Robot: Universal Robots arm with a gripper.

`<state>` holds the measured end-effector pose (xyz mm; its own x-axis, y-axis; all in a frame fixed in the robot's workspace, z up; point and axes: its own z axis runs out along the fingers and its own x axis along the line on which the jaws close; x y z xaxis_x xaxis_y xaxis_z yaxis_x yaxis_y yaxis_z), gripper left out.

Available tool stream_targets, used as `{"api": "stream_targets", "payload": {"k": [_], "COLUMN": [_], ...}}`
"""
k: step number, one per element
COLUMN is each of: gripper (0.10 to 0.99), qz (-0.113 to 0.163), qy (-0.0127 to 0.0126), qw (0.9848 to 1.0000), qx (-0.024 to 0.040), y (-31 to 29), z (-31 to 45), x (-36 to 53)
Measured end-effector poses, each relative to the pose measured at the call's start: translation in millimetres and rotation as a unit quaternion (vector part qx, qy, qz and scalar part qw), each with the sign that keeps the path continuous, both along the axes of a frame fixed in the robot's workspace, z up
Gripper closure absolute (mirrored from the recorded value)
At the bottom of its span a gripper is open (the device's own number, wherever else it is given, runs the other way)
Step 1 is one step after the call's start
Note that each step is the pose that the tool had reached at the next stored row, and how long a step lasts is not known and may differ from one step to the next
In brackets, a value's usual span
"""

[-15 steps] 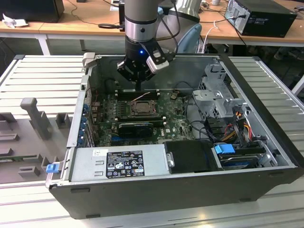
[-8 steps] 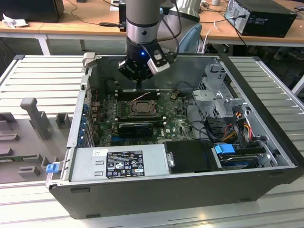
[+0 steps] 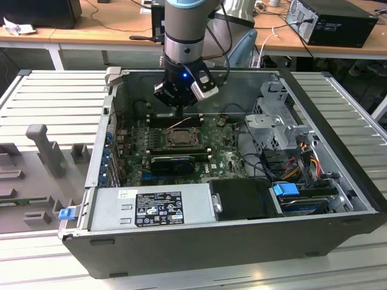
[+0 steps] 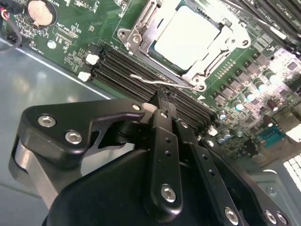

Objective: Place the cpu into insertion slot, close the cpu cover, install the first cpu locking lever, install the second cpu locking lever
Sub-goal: 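Install the first cpu locking lever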

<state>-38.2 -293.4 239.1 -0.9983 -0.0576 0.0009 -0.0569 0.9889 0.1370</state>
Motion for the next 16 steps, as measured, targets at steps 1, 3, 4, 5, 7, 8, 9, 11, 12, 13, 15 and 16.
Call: {"api": "stream_targets", "payload": {"k": [1, 3, 4, 5, 7, 8, 9, 11, 12, 13, 15, 16], "gripper": [0.98, 0.98, 0.98, 0.98, 0.98, 0.98, 0.98, 0.98, 0.98, 0.98, 0.98, 0.98], "qz": [0.0, 0.0, 0.0, 0.0, 0.0, 0.0, 0.0, 0.0, 0.0, 0.0, 0.001, 0.001], "qy": [-0.0002, -0.0002, -0.0002, -0.0003, -0.0002, -0.0002, -0.0002, -0.0002, -0.0002, -0.0002, -0.0002, -0.0002], "qw": [1.0, 1.0, 1.0, 1.0, 1.0, 1.0, 1.0, 1.0, 1.0, 1.0, 1.0, 1.0], "qx": [0.0051, 0.0052, 0.0052, 0.0052, 0.0052, 0.0051, 0.0051, 0.0052, 0.0052, 0.0052, 0.0052, 0.0054], "y": [0.1, 0.1, 0.1, 0.1, 0.1, 0.1, 0.1, 0.3, 0.8, 1.0, 2.0, 2.3], "z": [-0.7, -2.2, -4.0, -5.2, -7.0, -7.3, -7.6, -9.4, -10.6, -11.6, -13.6, -14.4], "x": [0.0, 0.1, 0.2, 0.2, 0.1, 0.1, 0.2, 1.7, 2.5, 2.8, 3.1, 3.5]}}
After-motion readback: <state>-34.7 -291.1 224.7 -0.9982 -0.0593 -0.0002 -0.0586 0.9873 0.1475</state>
